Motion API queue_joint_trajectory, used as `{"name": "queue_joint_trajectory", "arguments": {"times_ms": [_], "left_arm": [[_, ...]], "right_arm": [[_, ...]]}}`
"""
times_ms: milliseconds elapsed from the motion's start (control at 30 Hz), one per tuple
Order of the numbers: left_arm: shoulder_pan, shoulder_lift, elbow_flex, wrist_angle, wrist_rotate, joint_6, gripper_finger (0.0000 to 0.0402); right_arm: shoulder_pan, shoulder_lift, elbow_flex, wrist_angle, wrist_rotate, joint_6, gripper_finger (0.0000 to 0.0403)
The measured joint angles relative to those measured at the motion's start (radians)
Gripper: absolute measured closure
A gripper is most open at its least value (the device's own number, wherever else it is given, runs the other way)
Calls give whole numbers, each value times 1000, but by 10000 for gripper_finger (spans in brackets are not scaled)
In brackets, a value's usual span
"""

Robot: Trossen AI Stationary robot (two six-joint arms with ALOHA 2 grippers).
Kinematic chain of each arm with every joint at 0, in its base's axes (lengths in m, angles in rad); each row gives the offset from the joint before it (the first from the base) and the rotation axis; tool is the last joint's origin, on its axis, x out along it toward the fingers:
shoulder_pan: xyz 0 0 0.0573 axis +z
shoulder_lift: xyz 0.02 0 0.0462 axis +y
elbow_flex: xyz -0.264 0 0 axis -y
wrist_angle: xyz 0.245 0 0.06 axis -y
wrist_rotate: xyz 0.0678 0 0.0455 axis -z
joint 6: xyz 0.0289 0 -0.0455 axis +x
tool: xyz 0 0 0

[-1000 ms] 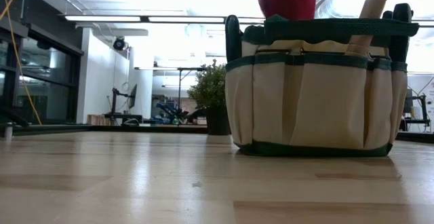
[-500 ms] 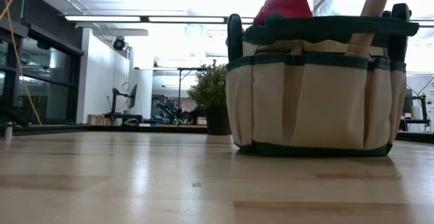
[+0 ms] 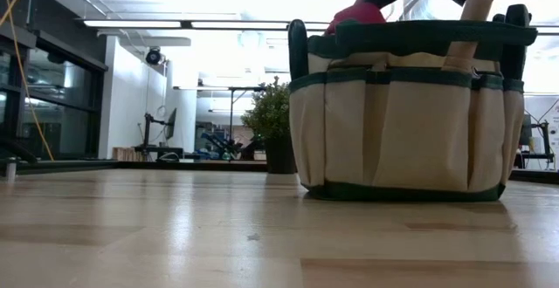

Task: Pick & Place Garden tools in Gardening bag
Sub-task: Put the gloves into the gardening bag

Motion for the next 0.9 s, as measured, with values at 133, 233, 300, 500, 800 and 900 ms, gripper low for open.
{"name": "queue_joint_trajectory", "arguments": {"times_ms": [133,233,300,500,800,900], "left_arm": [[0,0,0,0,0,-3,177],[0,0,0,0,0,-3,177],[0,0,0,0,0,-2,177],[0,0,0,0,0,-2,177],[0,0,0,-1,1,-2,177],[0,0,0,-7,15,-2,177]], "right_arm": [[0,0,0,2,-7,-176,399],[0,0,0,4,-13,-329,399],[0,0,0,5,-17,-411,399],[-6,0,0,53,-75,-642,399],[-11,-2,-9,143,-170,-839,398],[-20,-2,-9,142,-238,-850,389]]}}
